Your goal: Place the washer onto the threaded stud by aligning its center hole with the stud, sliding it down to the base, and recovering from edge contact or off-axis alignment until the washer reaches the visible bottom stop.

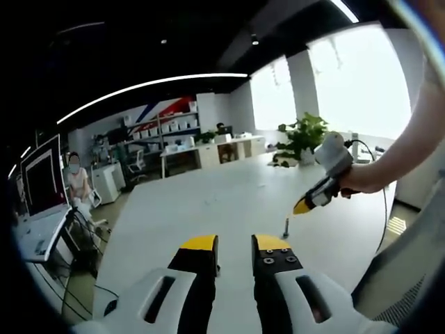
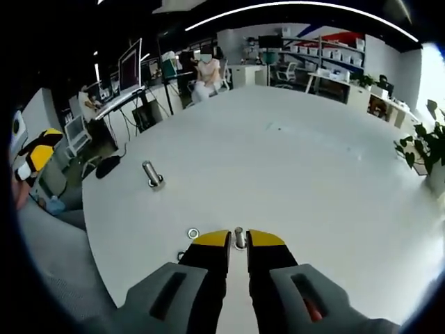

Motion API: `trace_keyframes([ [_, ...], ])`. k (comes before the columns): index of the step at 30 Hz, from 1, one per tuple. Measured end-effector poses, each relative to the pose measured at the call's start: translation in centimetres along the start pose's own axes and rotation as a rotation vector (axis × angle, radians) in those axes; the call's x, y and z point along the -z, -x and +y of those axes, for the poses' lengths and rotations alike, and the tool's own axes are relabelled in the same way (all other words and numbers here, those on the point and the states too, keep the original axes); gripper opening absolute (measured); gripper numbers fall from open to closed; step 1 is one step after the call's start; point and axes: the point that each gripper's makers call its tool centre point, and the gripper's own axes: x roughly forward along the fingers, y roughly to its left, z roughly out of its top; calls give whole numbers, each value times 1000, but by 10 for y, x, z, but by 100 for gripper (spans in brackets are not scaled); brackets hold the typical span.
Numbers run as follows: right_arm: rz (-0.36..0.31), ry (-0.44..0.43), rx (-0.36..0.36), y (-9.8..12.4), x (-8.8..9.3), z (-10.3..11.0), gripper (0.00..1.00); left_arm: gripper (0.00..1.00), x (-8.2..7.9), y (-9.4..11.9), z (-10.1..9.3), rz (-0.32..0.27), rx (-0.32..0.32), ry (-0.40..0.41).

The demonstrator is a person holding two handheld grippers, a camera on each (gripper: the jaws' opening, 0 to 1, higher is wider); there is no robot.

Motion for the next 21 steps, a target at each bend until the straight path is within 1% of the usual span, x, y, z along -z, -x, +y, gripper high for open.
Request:
trace_keyframes([
  [4,-5,-4,0,3,2,3,12,17,-1,0,-1,-2,4,0],
  [14,9,-2,-18,9,13,14,13,17,-2,1,0,-10,-2,3],
  [21,10,7,-22,12,15,17,13,17,-3,2,0,-11,-2,4],
])
